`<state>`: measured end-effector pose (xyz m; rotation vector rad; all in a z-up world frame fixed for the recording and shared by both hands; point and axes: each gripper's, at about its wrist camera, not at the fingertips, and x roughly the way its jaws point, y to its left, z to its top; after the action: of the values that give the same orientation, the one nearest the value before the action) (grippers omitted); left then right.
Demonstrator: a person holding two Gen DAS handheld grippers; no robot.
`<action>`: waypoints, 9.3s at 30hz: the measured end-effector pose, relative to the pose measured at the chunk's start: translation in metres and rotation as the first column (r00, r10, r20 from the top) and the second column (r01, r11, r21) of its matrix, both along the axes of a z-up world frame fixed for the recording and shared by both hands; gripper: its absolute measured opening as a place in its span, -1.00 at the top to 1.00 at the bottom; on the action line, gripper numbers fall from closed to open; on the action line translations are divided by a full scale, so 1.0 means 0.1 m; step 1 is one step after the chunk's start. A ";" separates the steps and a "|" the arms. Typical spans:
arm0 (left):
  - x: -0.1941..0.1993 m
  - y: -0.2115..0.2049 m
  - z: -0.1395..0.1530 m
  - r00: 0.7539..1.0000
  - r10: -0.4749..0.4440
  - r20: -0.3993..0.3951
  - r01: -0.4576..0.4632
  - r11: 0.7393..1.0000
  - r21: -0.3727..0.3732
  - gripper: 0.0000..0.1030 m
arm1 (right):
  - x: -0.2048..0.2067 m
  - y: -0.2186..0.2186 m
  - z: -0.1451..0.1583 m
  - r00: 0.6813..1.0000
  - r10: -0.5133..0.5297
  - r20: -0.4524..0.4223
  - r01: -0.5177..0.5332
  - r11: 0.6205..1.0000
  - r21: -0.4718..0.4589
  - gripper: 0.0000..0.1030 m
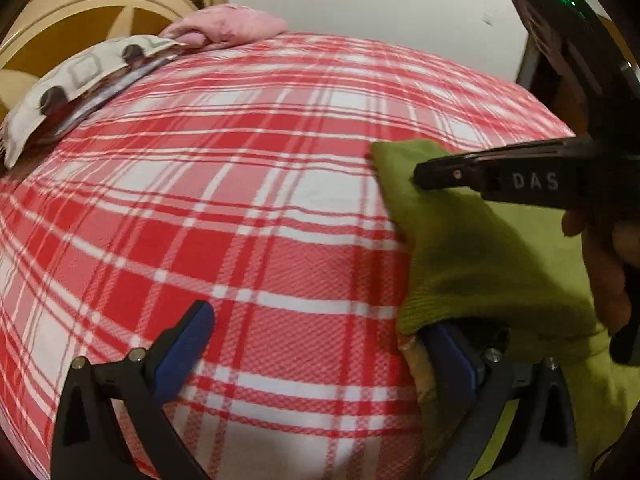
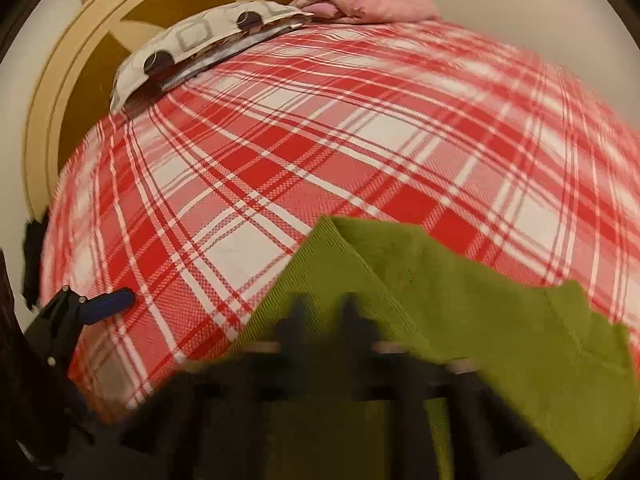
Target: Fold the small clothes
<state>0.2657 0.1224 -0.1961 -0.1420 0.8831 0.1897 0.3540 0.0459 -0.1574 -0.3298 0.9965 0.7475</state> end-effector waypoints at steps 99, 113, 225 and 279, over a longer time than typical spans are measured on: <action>-1.09 -0.43 0.32 0.997 -0.069 0.044 0.066 0.996 0.068 -1.00 | -2.20 -3.21 -0.06 0.796 -0.588 0.144 0.588 0.808 0.050 -0.61; -2.27 -0.69 0.17 0.987 -0.157 -0.032 0.158 0.987 0.011 -0.98 | -3.32 -3.40 0.04 0.773 -0.626 0.105 0.618 0.780 0.096 -0.61; -0.26 -0.35 0.33 0.933 -0.282 0.222 0.350 0.851 -0.392 0.85 | -1.41 -4.01 0.75 0.775 -0.632 0.008 0.597 0.735 0.323 0.84; 0.95 0.03 0.44 0.975 -0.165 0.151 0.217 0.857 -0.467 -0.31 | 0.28 -3.55 0.34 0.790 -0.593 0.155 0.584 0.805 0.100 -0.56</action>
<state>0.3612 0.1251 -0.1523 -0.5234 0.8185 -0.2296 0.3816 -0.3091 -0.1230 -0.0278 0.8395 0.1607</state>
